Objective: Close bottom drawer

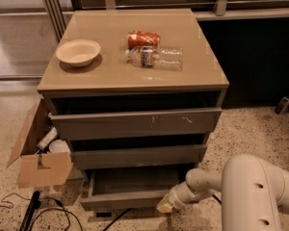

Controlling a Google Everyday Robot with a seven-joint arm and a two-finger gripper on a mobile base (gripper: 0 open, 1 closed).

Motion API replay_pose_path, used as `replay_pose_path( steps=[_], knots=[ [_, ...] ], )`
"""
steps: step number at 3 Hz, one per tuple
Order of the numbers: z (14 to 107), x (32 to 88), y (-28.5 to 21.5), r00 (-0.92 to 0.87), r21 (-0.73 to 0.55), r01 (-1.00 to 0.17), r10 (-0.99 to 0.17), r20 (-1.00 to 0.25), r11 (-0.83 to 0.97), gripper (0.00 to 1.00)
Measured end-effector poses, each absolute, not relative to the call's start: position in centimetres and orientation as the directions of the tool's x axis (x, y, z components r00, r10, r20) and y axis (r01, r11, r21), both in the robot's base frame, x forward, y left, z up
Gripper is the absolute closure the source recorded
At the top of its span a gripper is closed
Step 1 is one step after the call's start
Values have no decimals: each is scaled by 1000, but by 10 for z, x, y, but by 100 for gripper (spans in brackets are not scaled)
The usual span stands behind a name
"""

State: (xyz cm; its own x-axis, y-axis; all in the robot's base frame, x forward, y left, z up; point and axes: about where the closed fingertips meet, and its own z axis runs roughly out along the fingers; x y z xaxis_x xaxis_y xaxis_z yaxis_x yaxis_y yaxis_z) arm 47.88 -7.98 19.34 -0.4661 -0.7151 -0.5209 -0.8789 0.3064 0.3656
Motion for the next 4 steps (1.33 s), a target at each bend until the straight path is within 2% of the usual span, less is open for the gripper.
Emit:
replay_pose_path(
  steps=[2, 3, 4],
  knots=[
    [182, 504, -72, -469, 355, -878, -721, -510, 320, 5],
    [182, 503, -71, -469, 355, -878, -721, -510, 320, 0],
    [181, 540, -61, -465, 323, -884, -711, -528, 338, 18]
  ],
)
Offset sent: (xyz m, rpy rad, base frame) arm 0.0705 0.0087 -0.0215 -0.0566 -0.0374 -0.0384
